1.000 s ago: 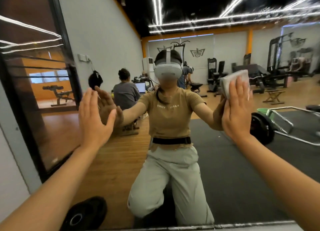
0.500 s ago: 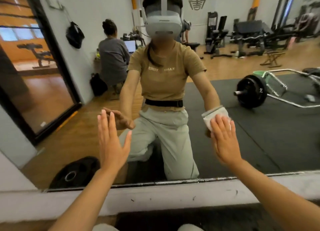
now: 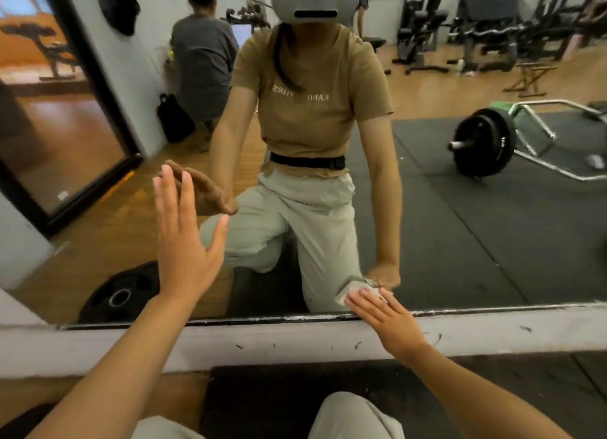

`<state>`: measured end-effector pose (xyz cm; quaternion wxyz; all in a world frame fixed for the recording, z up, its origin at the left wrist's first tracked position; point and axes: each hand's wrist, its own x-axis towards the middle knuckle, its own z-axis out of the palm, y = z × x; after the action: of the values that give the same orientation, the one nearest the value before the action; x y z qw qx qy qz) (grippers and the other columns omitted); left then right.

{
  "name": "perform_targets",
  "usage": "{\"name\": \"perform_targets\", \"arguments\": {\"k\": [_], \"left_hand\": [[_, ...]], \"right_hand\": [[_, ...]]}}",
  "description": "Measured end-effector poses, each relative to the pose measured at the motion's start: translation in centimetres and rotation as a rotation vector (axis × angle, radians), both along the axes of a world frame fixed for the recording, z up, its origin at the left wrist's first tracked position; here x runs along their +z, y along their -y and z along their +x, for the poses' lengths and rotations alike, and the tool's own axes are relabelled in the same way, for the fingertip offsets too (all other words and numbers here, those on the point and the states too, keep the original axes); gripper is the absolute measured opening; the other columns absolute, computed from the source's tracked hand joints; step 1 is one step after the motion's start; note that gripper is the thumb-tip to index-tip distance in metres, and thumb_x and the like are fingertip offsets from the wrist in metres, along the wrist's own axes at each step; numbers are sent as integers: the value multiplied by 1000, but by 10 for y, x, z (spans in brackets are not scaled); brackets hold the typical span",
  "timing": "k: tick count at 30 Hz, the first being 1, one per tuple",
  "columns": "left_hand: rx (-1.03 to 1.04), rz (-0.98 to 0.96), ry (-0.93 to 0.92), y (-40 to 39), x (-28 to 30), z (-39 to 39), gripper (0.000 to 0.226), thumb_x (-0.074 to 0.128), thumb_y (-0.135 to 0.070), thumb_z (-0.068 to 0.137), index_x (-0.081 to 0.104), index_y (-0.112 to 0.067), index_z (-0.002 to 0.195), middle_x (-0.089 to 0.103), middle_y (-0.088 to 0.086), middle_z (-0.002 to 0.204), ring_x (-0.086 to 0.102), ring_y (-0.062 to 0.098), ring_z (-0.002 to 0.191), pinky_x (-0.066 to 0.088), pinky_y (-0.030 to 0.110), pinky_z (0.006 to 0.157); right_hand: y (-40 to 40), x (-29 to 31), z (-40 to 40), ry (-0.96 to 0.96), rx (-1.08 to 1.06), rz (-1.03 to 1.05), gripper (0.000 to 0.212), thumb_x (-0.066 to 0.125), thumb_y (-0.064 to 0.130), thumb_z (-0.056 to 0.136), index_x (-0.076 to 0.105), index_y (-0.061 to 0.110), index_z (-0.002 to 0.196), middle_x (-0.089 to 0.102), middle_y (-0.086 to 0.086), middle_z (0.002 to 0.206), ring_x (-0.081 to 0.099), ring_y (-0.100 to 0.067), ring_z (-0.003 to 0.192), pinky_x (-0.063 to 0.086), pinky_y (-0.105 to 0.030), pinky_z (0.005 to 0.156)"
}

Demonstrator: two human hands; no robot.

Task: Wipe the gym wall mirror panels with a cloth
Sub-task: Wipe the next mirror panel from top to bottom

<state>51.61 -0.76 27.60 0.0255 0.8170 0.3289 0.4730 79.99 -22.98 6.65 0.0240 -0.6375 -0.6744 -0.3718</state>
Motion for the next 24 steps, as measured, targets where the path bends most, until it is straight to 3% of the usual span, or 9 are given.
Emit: {"name": "perform_targets", "arguments": {"k": [4, 7, 10, 12, 14, 17, 19, 21, 24], "left_hand": [[-21, 21, -7, -4, -2, -3, 79, 52, -35, 97, 7, -15, 159, -8, 7, 166, -9, 24, 153, 0, 30, 123], [-18, 16, 19, -4, -4, 1, 79, 53, -33, 98, 7, -13, 158, -6, 15, 165, -12, 22, 152, 3, 37, 125], [-28, 30, 52, -4, -5, 6, 77, 53, -30, 99, 8, -6, 157, -4, 23, 163, -13, 25, 150, 4, 48, 124], [-38, 34, 62, -4, -7, 6, 76, 53, -30, 99, 9, -5, 157, -4, 24, 162, -13, 24, 150, 4, 50, 124], [-37, 31, 51, -5, -7, 4, 77, 54, -30, 99, 8, -7, 157, -5, 22, 163, -14, 23, 150, 4, 50, 124], [-35, 51, 26, -7, -7, 2, 77, 54, -30, 100, 7, -8, 157, -5, 23, 163, -11, 27, 151, 5, 48, 124], [-29, 72, 25, -8, -8, 2, 76, 54, -30, 100, 8, -6, 156, -3, 26, 162, -10, 31, 151, 5, 47, 124], [-24, 85, 33, -9, -10, 3, 75, 53, -31, 101, 9, -4, 156, -3, 28, 161, -10, 31, 151, 6, 49, 124], [-24, 100, 39, -9, -10, 6, 74, 53, -28, 102, 10, 0, 155, -2, 32, 159, -10, 31, 149, 7, 54, 123]], "right_hand": [[0, 21, 10, 31, 20, -46, 88, 32, -2, 77, 3, 17, 159, -3, 3, 166, 0, -15, 153, -1, -38, 124], [-16, 82, 9, -172, 55, 284, 82, 36, 0, 85, 5, 18, 159, -1, 4, 166, 2, -15, 153, 3, -38, 124], [-37, 145, 3, -412, -50, 668, 63, 32, 13, 103, 2, 17, 158, -6, 5, 166, -1, -17, 153, 2, -40, 124], [-50, 155, -3, -537, -67, 810, 57, 26, 20, 107, -1, 21, 158, -7, 9, 165, -3, -16, 152, 0, -39, 124], [-55, 128, -14, -620, -65, 824, 56, 23, 22, 108, -2, 23, 158, -7, 9, 165, -4, -16, 152, -2, -40, 124], [-40, 23, -34, -726, -166, 632, 63, 33, 14, 106, -2, 15, 159, -1, -4, 166, 2, -25, 152, 10, -52, 123], [-25, -35, -47, -793, -277, 531, 92, 56, -5, 92, -5, 15, 158, -4, -5, 166, 0, -23, 152, 14, -53, 122], [-19, -56, -60, -931, -344, 478, 115, 68, -10, 85, -16, 24, 156, -18, 6, 164, -14, -13, 151, 15, -56, 119], [-25, -44, -64, -1041, -266, 431, 82, 43, 14, 104, -20, 29, 154, -23, 9, 163, -17, -12, 150, 10, -60, 119]]}}
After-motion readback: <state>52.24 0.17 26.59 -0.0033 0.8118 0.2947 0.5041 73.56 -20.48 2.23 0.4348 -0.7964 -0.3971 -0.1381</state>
